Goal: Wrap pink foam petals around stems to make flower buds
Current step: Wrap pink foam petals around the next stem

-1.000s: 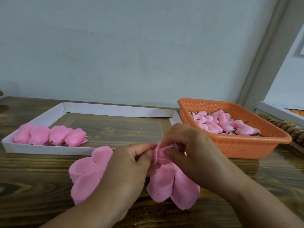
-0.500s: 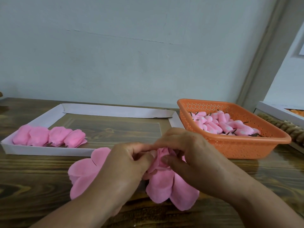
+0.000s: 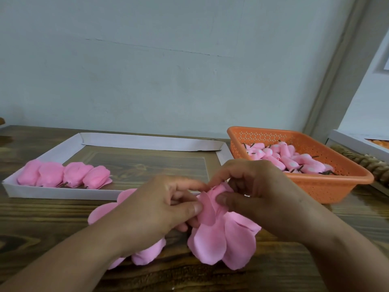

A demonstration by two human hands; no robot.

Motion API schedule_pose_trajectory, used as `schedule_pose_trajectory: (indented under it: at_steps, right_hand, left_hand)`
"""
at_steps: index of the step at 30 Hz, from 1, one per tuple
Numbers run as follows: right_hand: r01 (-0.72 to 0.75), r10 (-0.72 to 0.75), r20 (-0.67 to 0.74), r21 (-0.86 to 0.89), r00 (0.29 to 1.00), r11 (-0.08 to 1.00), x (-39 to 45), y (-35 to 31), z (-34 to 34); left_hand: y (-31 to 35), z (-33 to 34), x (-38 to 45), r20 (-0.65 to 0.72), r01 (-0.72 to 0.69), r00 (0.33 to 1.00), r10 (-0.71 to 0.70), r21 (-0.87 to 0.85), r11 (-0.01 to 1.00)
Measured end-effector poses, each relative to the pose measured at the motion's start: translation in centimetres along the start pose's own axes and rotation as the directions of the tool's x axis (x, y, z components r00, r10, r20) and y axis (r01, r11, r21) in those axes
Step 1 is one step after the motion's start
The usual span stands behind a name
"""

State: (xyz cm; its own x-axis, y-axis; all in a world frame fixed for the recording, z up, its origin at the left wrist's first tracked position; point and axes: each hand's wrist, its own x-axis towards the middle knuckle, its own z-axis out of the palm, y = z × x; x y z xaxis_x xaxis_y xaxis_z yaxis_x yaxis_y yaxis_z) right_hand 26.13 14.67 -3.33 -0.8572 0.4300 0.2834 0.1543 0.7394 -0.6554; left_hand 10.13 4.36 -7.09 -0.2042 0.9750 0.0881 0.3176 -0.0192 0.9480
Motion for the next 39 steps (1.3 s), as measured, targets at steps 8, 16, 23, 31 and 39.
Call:
schedule_pose_trajectory:
  at_steps: [8,16,23,31,39]
  right_hand:
    - [0.019,-0.021,0.046,0.040,0.999,0.999,0.0,0.1,-0.2]
    - [0.110,-0.093,0.189,-0.085,0.978,0.990,-0.3,-0.2,-0.5]
    - [0.130,-0.123,0.181,-0.028,0.976,0.991,-0.4,-0.4,-0.3]
    - [0.075,-0.064,0.140,-0.073,0.988,0.995,-0.2,-0.1,-0.1]
    - [0.033,-0.033,-0.006,0.061,0.999,0.998,0.0,0.3,0.0]
  left_hand:
    - [0.0,-0.4,0.1,0.037,-0.050,0.998,0.054,-0.092,0.995]
    - [-0.1,-0.4,0.1,0.143,-0.027,0.989,0.033,-0.044,0.999]
    - [-0.4,-0.4,0.0,0.149,-0.018,0.988,0.029,-0.075,0.997]
    - [-0.7,0.3,0.1,0.046,-0.052,0.997,0.055,-0.056,0.997]
    - [-0.6,1.4,0.1,-0.127,-0.115,0.987,0.100,-0.119,0.986]
